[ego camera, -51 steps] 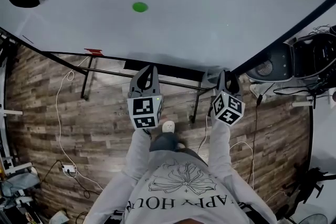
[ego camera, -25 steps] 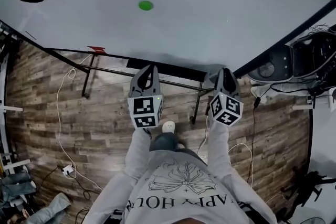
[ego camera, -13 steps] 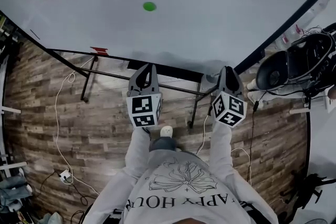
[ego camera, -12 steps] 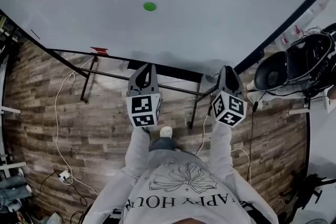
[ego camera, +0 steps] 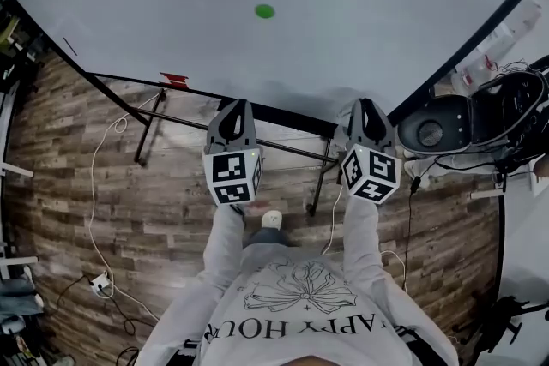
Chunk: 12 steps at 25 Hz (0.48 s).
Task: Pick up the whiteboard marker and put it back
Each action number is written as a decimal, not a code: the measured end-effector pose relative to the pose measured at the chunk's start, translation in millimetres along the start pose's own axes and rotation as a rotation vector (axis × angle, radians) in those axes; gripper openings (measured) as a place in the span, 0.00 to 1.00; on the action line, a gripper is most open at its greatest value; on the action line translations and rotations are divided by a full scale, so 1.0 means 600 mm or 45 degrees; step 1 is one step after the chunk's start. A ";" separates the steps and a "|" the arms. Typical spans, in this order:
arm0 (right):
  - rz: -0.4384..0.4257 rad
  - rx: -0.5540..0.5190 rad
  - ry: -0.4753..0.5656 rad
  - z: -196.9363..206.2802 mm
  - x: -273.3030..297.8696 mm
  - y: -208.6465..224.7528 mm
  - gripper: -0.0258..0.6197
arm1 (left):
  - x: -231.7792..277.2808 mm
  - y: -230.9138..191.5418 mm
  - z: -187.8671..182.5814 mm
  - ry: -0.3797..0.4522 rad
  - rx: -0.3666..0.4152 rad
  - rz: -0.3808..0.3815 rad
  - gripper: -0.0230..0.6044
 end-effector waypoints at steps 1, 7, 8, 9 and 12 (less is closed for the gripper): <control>-0.017 -0.005 -0.009 0.003 0.008 -0.009 0.14 | 0.001 -0.007 0.000 -0.002 -0.001 -0.009 0.05; -0.102 -0.125 -0.109 0.047 0.023 -0.068 0.14 | -0.029 -0.036 0.012 -0.016 -0.002 -0.050 0.05; -0.117 -0.158 -0.127 0.055 0.023 -0.077 0.14 | -0.035 -0.040 0.015 -0.019 -0.005 -0.058 0.05; -0.132 -0.187 -0.147 0.064 0.026 -0.086 0.14 | -0.039 -0.046 0.018 -0.024 -0.008 -0.066 0.05; -0.171 -0.252 -0.217 0.103 0.049 -0.108 0.14 | -0.034 -0.066 0.036 -0.050 -0.018 -0.090 0.05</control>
Point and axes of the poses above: the fingertips, and each gripper's own axes: x forward along the fingers, y to its right, z out of its underside, the point moved 1 cm from there along -x, backward along the fingers, and after that the axes turned 7 degrees about y, right-handed, at the moved point
